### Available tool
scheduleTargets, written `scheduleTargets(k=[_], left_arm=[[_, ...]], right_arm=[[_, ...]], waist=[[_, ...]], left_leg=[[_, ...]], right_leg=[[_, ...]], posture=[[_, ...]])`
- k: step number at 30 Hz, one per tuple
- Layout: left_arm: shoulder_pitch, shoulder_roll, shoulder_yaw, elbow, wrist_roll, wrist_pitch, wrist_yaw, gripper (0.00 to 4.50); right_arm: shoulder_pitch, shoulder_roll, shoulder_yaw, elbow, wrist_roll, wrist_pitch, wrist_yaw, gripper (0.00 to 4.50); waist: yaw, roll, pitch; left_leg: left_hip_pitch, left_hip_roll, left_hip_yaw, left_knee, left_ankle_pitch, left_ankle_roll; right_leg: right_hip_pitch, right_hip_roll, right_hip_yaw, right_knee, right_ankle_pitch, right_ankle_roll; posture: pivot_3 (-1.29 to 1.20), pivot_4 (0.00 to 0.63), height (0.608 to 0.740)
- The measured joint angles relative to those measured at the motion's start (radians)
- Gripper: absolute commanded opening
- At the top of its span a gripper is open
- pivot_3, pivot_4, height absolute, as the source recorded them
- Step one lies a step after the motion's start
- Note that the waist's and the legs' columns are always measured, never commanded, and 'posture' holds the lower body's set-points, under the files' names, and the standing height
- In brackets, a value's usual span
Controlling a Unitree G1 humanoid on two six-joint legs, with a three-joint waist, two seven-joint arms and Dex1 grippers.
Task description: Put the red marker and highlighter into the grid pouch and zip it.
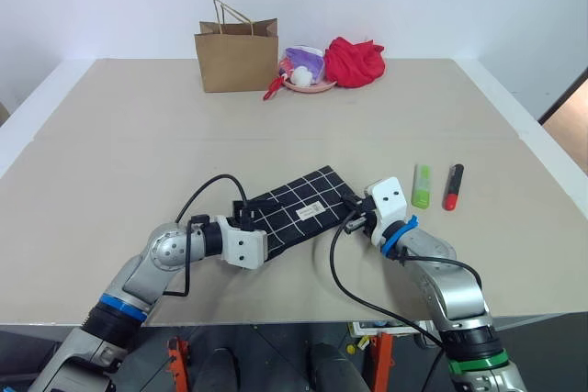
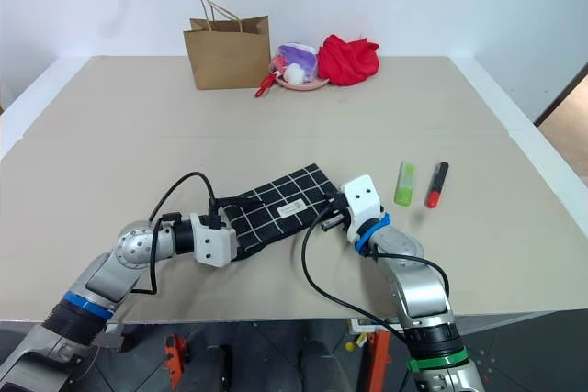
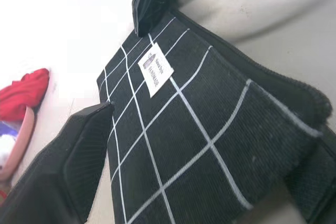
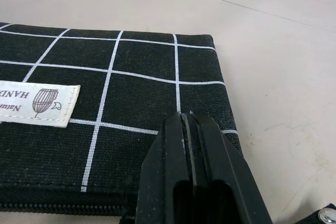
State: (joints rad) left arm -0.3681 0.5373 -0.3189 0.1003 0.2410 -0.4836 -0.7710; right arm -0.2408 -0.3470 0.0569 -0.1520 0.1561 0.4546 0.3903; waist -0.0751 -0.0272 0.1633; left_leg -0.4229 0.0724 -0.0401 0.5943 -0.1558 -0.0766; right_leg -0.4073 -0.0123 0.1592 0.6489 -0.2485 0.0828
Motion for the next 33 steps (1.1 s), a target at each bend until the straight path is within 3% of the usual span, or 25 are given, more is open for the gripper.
scheduleTargets(k=[6, 15, 19, 20, 21, 24, 28, 33], left_arm=[[-0.055, 0.001, -0.024, 0.058, 0.027, -0.056, 0.013, 0.02], [-0.089, -0.002, -0.034, 0.118, 0.010, -0.099, 0.007, 0.02], [-0.081, -0.011, -0.019, 0.132, -0.152, -0.003, -0.087, 0.02], [-0.074, -0.014, -0.012, 0.131, -0.200, 0.034, -0.113, 0.00], [-0.067, -0.016, 0.002, 0.122, -0.274, 0.094, -0.156, 0.00], [-0.064, -0.014, 0.041, 0.085, -0.413, 0.220, -0.234, 0.00], [-0.064, 0.003, 0.101, 0.034, -0.529, 0.337, -0.305, 0.00], [-0.063, 0.000, 0.121, 0.006, -0.556, 0.388, -0.331, 0.00]], right_arm=[[0.000, 0.000, -0.001, -0.002, 0.000, 0.004, 0.000, 0.00], [0.009, -0.004, -0.003, -0.010, -0.004, 0.002, 0.002, 0.00], [0.026, -0.024, -0.004, -0.044, -0.002, -0.011, 0.023, 0.00], [0.031, -0.027, -0.013, -0.059, 0.006, -0.009, 0.029, 0.64], [0.033, -0.027, -0.038, -0.087, 0.039, 0.011, 0.040, 0.91], [0.041, -0.035, -0.115, -0.185, 0.125, 0.057, 0.057, 2.32], [0.097, -0.134, -0.258, -0.304, 0.226, 0.092, 0.112, 4.38], [0.210, -0.178, -0.290, -0.335, 0.289, 0.091, 0.194, 4.48]], waist=[[0.001, 0.001, -0.001], [0.003, 0.004, -0.002], [0.000, 0.004, -0.002], [-0.001, 0.004, -0.002], [-0.003, 0.004, -0.001], [-0.003, 0.004, -0.001], [0.002, 0.004, -0.001], [0.001, 0.004, -0.001]], left_leg=[[0.000, 0.000, 0.000, 0.000, 0.000, 0.000], [0.000, -0.001, -0.001, 0.000, 0.000, 0.000], [-0.001, -0.001, -0.001, 0.000, 0.000, 0.000], [-0.001, -0.001, -0.001, 0.000, 0.000, 0.000], [-0.002, -0.001, -0.002, -0.001, 0.000, 0.000], [-0.004, -0.001, -0.005, -0.002, 0.000, 0.001], [-0.004, -0.001, -0.007, -0.002, -0.002, 0.004], [-0.004, -0.001, -0.007, -0.002, -0.003, 0.006]], right_leg=[[0.000, 0.000, 0.000, 0.000, 0.000, 0.000], [0.001, 0.000, 0.000, 0.000, 0.000, 0.000], [-0.001, 0.000, 0.000, 0.000, 0.000, 0.000], [-0.001, 0.000, 0.000, 0.000, 0.000, 0.001], [-0.002, 0.000, 0.000, 0.000, 0.000, 0.001], [-0.002, 0.001, -0.002, 0.001, -0.002, 0.002], [-0.001, 0.001, -0.004, 0.001, -0.003, 0.005], [0.000, 0.001, -0.004, 0.001, -0.005, 0.003]], posture=[[0.00, 0.150, 0.740], [0.00, 0.150, 0.740], [0.00, 0.150, 0.740], [0.00, 0.150, 0.740], [0.00, 0.150, 0.740], [0.00, 0.150, 0.740], [0.00, 0.150, 0.740], [0.00, 0.150, 0.740]])
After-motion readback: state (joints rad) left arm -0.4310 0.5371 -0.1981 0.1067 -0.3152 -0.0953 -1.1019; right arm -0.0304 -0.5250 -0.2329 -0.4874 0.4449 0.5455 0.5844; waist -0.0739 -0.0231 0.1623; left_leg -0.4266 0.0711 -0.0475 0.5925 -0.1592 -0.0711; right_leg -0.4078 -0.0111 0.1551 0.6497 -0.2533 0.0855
